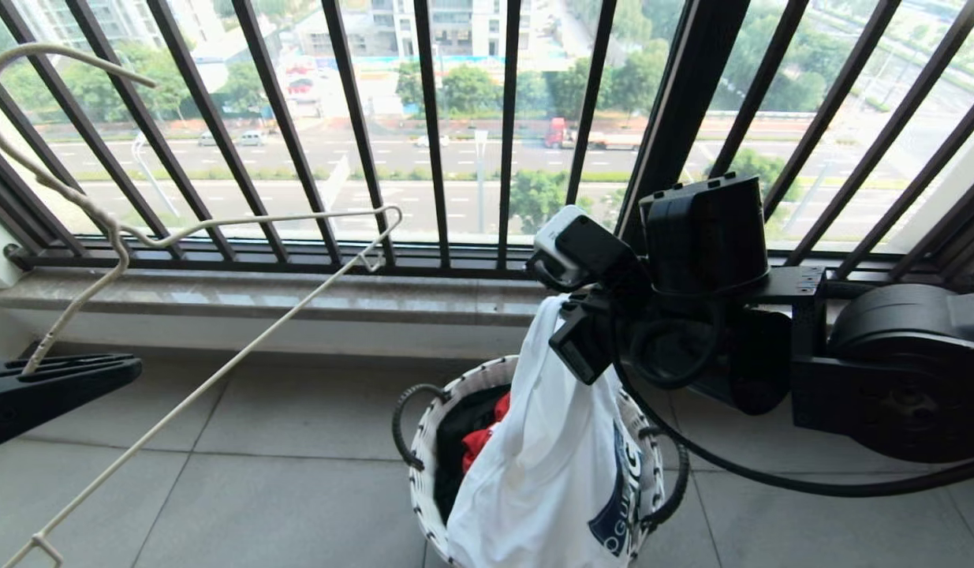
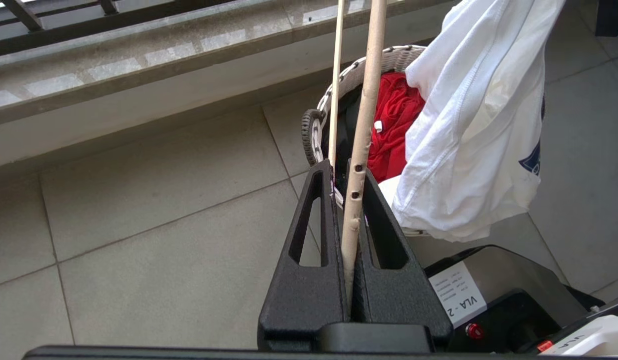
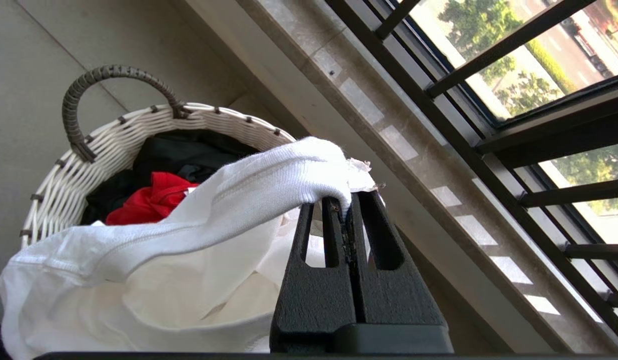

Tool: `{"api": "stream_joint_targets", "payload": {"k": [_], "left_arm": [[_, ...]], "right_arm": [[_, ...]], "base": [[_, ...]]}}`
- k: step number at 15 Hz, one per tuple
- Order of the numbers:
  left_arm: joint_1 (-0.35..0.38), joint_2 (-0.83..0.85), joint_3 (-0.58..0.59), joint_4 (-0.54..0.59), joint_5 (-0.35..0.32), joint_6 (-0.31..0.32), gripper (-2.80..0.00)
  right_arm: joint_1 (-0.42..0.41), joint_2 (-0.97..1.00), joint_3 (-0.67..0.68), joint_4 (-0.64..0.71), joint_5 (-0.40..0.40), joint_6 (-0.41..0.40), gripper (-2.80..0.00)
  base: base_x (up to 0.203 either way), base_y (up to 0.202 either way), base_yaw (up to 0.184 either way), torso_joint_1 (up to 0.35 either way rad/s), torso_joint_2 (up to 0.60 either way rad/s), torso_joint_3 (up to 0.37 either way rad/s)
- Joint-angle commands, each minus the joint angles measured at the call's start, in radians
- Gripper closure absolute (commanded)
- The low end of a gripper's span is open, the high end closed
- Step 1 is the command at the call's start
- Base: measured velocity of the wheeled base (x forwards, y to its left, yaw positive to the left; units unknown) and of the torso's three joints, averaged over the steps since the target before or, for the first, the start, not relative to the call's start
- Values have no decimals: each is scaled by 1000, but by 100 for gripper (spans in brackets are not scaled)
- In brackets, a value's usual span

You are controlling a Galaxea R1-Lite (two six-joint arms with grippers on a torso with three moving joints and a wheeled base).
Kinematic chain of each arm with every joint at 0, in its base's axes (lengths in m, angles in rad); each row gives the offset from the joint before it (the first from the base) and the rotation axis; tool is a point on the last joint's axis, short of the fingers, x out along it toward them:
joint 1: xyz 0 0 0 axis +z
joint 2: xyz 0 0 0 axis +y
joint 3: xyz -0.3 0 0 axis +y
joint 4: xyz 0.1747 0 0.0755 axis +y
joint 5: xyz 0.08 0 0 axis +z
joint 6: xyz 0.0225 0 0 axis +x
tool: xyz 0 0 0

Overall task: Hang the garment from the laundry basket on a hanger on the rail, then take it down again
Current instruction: Pick up clothes from the basket

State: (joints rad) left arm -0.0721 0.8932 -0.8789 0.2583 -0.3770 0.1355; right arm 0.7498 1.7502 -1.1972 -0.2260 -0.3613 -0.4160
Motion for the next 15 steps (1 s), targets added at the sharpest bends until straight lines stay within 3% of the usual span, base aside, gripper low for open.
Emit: {"api": "stream_joint_targets", "payload": {"k": [1,15], "left_arm": [[-1,-3,0,1,-2,1,0],[-1,-23,12,-1,-2,8,0]], "right_arm": [[0,5,-1,-3,-2,-3,0],[16,15,-1,-4,-2,-1,0]], "base": [[0,0,0,2,2,191],[0,0,0,0,0,204]]}}
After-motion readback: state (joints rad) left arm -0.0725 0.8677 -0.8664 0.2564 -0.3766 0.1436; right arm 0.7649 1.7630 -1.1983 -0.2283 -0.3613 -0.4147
